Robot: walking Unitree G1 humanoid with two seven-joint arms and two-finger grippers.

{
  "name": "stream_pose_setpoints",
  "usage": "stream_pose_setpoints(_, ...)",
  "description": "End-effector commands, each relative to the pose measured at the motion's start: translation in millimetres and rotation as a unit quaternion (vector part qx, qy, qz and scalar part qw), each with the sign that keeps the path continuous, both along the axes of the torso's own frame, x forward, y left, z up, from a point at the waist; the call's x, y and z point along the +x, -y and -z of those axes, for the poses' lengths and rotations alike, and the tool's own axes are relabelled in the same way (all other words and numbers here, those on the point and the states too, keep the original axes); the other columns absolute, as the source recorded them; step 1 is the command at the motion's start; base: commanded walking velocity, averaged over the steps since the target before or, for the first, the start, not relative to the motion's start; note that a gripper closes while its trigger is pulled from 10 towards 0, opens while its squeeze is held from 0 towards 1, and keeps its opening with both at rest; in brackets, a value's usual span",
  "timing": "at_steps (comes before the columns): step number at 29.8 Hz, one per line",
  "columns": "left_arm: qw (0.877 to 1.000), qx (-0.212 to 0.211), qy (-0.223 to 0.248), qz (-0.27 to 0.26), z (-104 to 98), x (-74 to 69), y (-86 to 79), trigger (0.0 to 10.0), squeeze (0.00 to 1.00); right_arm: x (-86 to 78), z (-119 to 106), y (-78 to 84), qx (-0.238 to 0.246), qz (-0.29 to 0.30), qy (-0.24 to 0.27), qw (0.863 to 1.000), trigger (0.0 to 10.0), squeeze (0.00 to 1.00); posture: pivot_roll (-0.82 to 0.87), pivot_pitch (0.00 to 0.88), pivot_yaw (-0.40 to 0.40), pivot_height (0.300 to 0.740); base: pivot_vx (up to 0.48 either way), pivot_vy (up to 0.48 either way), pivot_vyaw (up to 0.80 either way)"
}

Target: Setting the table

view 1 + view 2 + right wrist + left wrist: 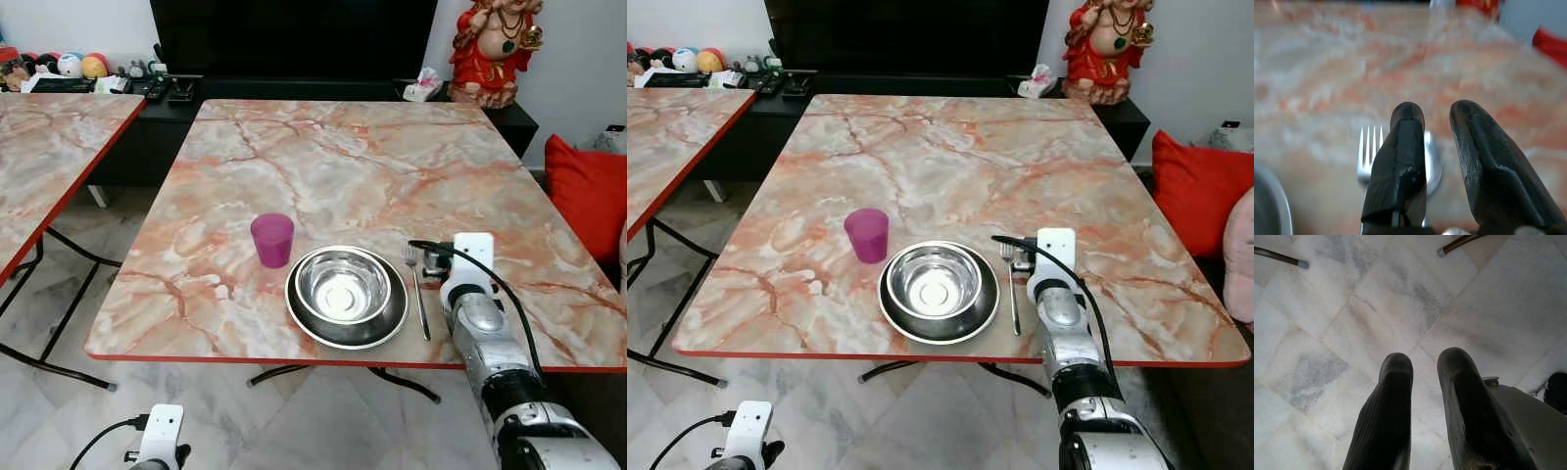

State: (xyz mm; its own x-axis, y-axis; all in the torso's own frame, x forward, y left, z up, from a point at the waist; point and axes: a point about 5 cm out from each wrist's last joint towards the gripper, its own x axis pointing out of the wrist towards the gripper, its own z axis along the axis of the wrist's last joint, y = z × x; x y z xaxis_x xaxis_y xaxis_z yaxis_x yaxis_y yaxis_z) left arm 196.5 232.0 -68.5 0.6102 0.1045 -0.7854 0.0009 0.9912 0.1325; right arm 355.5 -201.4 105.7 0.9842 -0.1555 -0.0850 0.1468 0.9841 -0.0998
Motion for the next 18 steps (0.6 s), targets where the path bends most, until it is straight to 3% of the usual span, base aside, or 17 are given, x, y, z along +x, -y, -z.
stream_pose_setpoints(1,1.0,0.003,-0.002,0.002,1,-1.7,-0.6,10.0,0.0,-3.9,-10,2.3,0.008,0.013,0.05,0.999,10.0,0.0,0.09,0.015,-0.02,0.74,0.0,0.0,0.0)
stream_pose_setpoints(4,1.0,0.001,0.005,-0.006,0,-1.6,-3.0,10.0,0.0,-21.8,-10,-0.6,0.01,0.013,0.095,0.995,10.0,0.0,0.09,0.016,-0.023,0.74,0.0,0.0,0.0)
stream_pose_setpoints(10,1.0,-0.002,-0.003,-0.017,1,-4.2,-3.4,10.0,0.0,-45.8,-3,5.7,0.01,0.019,0.11,0.994,10.0,0.0,0.08,0.013,-0.028,0.74,0.0,0.0,0.0)
stream_pose_setpoints(18,1.0,-0.003,-0.007,-0.02,3,-7.0,-2.2,10.0,0.0,-42.1,-15,1.7,0.003,0.014,0.132,0.991,10.0,0.0,0.08,0.008,-0.035,0.74,0.0,0.388,0.0)
